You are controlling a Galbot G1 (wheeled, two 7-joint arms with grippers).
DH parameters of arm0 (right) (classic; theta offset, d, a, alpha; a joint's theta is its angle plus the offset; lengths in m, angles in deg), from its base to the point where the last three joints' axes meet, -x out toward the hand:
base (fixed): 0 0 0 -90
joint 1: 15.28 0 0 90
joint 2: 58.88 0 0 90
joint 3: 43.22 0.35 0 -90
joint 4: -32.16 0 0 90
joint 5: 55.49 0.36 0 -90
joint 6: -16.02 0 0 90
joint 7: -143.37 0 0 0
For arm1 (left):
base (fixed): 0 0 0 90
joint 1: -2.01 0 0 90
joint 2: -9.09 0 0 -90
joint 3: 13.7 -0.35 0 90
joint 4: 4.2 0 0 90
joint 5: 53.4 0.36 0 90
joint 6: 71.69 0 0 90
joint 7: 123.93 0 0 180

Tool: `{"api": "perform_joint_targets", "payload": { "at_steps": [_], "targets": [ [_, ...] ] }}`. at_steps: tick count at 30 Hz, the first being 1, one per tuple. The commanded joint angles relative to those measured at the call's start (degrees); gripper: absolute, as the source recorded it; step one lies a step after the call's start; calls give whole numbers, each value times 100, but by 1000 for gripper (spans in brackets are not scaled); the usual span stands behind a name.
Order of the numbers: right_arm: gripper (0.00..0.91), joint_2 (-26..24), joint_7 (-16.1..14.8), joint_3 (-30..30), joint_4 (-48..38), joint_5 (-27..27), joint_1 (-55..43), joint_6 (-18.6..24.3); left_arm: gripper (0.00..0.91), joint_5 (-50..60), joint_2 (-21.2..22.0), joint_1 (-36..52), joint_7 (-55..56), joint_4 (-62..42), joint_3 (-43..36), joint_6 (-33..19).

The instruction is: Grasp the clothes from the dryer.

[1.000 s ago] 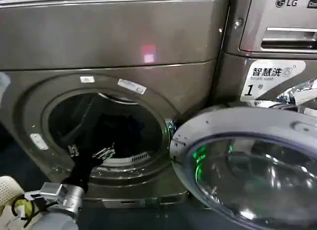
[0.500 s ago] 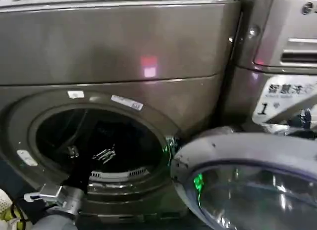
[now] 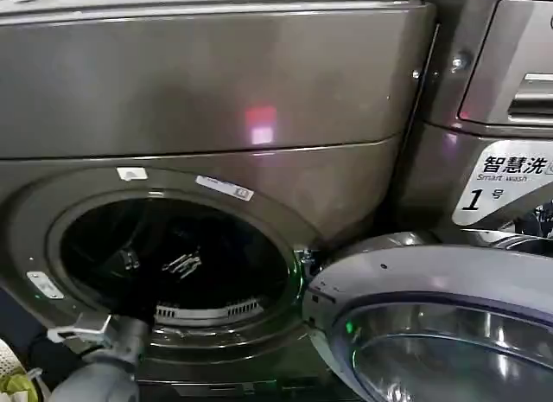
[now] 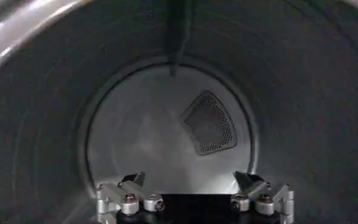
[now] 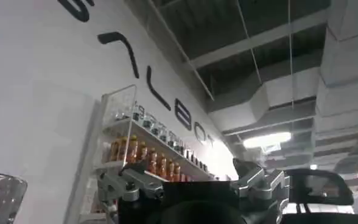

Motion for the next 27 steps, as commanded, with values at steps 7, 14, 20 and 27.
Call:
{"api": "perform_joint_targets", "payload": {
  "at_steps": [7,14,20,27],
  "targets": [
    [907,-26,8,166,-44,-4,69,-23,907,20,-818,2961,-755,-3456,-1035,233],
    [907,-91,19,152,-104,13,22,-22,907,704,-1189,4371,-2280,-5281,-2185,364],
    [907,-123,27,132,-202,-2,-35,-9,907,1389,-1201,5507,-3379,-6810,-3690,22],
    [907,-119,23,123,-274,-26,-68,7,907,2197,-1055,6791,-4764,-8505,-5267,-853]
  ]
}}
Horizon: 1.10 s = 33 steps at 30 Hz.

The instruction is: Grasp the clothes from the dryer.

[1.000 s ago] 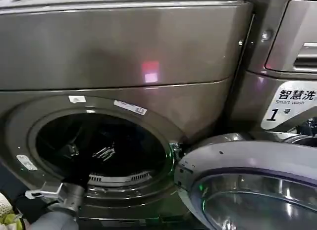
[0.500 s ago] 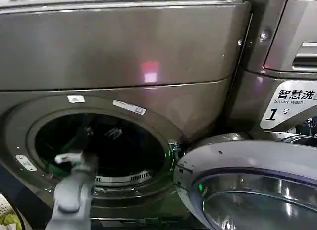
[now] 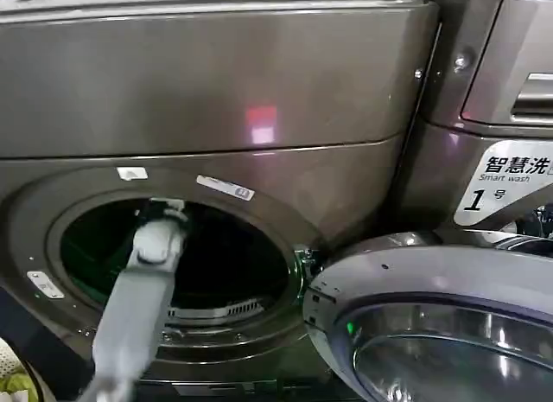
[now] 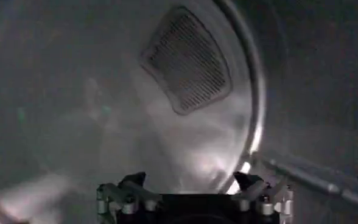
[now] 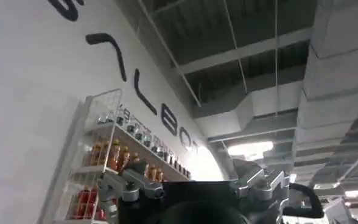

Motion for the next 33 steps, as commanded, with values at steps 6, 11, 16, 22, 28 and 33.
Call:
{"api": "perform_joint_targets", "payload": {
  "at_steps": [6,11,16,22,28,33],
  "targets": [
    [907,18,-20,-5,-142,-27,-44,58,907,1779,346,2151,-2171,-2957,-2379,-971],
    [907,-12,-19,12,-178,-25,-39,63,907,2245,417,2159,-1966,-3198,-2477,-978],
    [907,-31,-16,-9,-147,-23,-41,59,907,2382,421,2060,-1701,-3238,-2457,-936],
    [907,-30,-19,-9,-130,-18,-41,60,907,2339,527,1923,-1545,-3286,-2474,-1022],
    [907,-29,-28,-2,-152,-24,-50,71,907,2316,660,1805,-1443,-3423,-2458,-1035],
    [907,-31,-34,-22,-165,-39,-81,79,907,2350,682,1703,-1493,-3459,-2480,-1026]
  ]
}}
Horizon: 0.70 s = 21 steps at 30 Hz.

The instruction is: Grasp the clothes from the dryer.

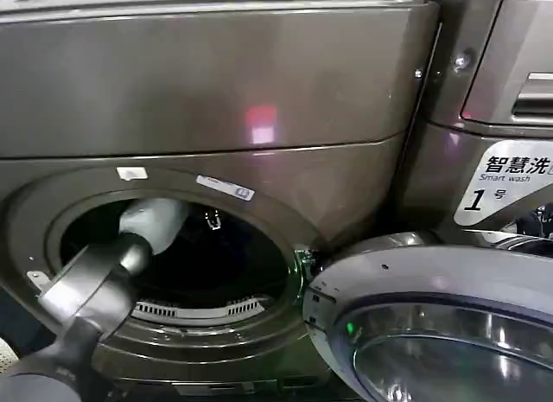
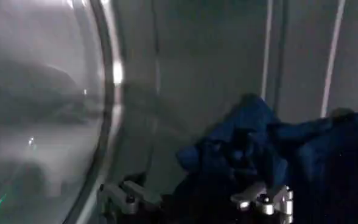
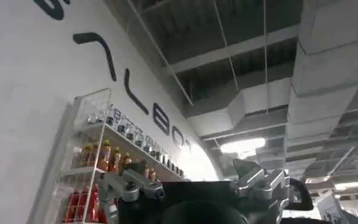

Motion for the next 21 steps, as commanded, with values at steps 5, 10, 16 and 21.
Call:
{"api": "perform_joint_targets", "payload": {
  "at_steps": [5,10,16,21],
  "targets": [
    [907,3,-9,-9,-43,-17,-28,13,907,127,93,-113,-12,-269,-67,-29],
    [907,-4,-14,-14,-95,-41,-45,27,375,171,144,-157,-76,-337,-91,-33],
    [907,-6,-25,-49,-121,-99,-75,43,0,215,173,-182,-109,-367,-105,-67],
    [907,10,-21,-102,-95,-113,-104,41,0,180,140,-132,-86,-250,-66,-95]
  ]
}}
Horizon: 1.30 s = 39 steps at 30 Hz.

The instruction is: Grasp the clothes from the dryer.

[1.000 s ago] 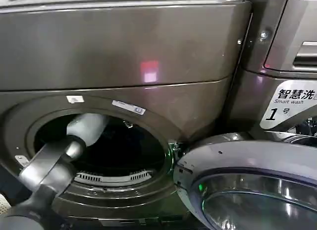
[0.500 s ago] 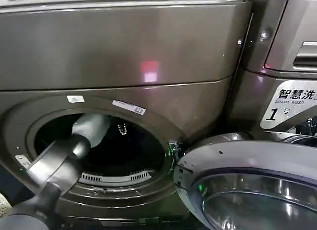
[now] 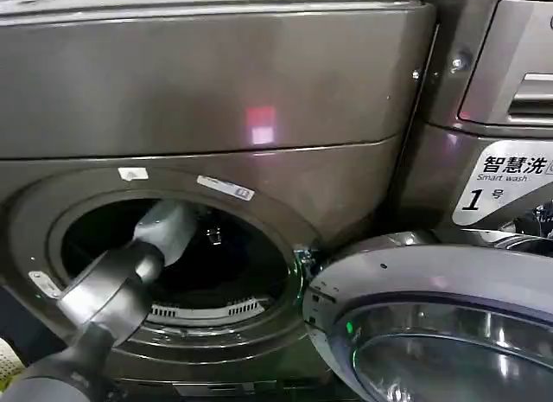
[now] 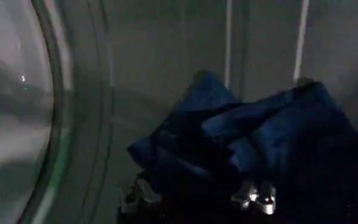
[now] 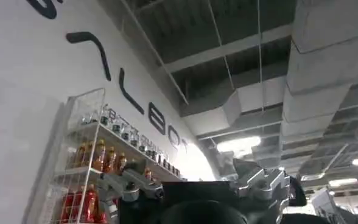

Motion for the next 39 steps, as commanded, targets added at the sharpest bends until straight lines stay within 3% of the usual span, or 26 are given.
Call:
{"api": "perform_joint_targets", "payload": {
  "at_steps": [1,4,13,21,26,32,39],
  "targets": [
    [907,14,4,-32,9,-10,-11,1,0,-21,-39,34,1,83,7,-6],
    [907,30,7,-34,15,-9,-5,-2,0,-162,-88,39,7,254,53,30],
    [907,65,14,-50,19,-4,14,-1,0,-811,-291,-157,834,1179,1219,543],
    [907,14,42,-94,4,-8,-29,5,0,-2200,-686,-1459,2366,3305,2387,1038],
    [907,0,89,-166,58,14,-68,9,0,-2820,-732,-2158,3622,4153,2827,920],
    [907,7,120,-109,-11,7,-23,134,0,-3166,-490,-3193,5165,5337,3494,654],
    [907,7,213,-139,26,2,-53,263,0,-3628,12,-4054,6352,5870,4274,-715]
  ]
}}
